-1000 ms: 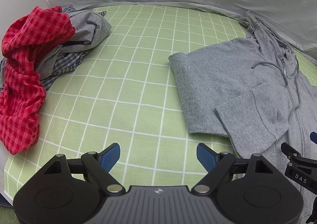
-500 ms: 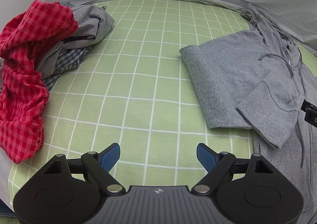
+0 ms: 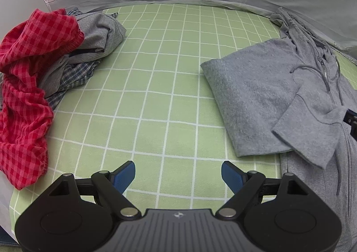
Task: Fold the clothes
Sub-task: 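Release the folded sleeve with the left gripper while the right gripper pinches the hem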
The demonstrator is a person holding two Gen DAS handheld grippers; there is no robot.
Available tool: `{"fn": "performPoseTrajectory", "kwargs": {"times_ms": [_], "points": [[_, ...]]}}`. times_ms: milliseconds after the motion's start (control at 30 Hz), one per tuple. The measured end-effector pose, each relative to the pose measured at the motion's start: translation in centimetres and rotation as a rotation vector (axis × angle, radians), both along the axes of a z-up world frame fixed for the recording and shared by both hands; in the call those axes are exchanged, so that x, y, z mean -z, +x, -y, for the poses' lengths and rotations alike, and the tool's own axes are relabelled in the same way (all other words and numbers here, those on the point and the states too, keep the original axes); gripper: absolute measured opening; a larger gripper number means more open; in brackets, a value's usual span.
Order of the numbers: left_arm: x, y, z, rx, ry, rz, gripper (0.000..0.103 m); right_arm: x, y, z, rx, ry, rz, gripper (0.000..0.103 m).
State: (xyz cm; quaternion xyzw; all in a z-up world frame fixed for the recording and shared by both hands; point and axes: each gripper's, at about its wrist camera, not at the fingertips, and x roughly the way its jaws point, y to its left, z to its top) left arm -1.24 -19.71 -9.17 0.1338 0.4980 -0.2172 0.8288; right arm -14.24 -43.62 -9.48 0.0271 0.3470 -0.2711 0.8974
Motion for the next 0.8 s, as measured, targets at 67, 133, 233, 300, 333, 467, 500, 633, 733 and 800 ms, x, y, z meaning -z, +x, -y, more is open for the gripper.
{"fn": "performPoseTrajectory", "kwargs": {"times_ms": [67, 133, 233, 300, 333, 467, 500, 633, 733, 800], "points": [[-0.2, -0.2, -0.3, -0.026, 0.000, 0.003, 0.085, -1.4, -1.5, 2.0, 0.115, -0.002, 0.063, 0.007], [-0.3, -0.5, -0.7, -0.052, -0.002, -0.003, 0.085, -1.7, -3.1, 4.3, 0.235, 0.007, 0.076, 0.007], [-0.2, -1.2, -1.0, -0.074, -0.002, -0.017, 0.085, -0.4, -4.6, 6.9, 0.317, 0.017, -0.010, 0.008], [-0.2, -1.9, -1.0, -0.073, 0.004, -0.016, 0.085, 0.4, -5.5, 7.4, 0.329, 0.026, -0.066, 0.024], [-0.3, -2.3, -0.9, -0.071, 0.007, -0.011, 0.085, 0.5, -6.0, 7.1, 0.336, 0.017, -0.068, 0.034], [-0.6, -3.8, -0.8, -0.063, 0.019, 0.004, 0.085, 0.4, -7.2, 5.3, 0.323, -0.041, -0.073, 0.084], [-0.6, -4.2, -0.8, -0.061, 0.022, 0.006, 0.085, 0.4, -7.3, 4.9, 0.292, -0.040, -0.065, 0.084], [-0.5, -5.5, -0.6, -0.051, 0.042, 0.012, 0.085, 0.8, -6.8, 2.8, 0.145, -0.010, -0.056, 0.085], [-0.5, -6.5, -0.5, -0.043, 0.060, 0.021, 0.085, 1.8, -5.9, 1.4, 0.033, 0.014, -0.083, 0.085], [-0.5, -7.2, -0.4, -0.036, 0.071, 0.029, 0.085, 2.5, -5.5, 1.4, 0.002, 0.036, -0.106, 0.083]]}}
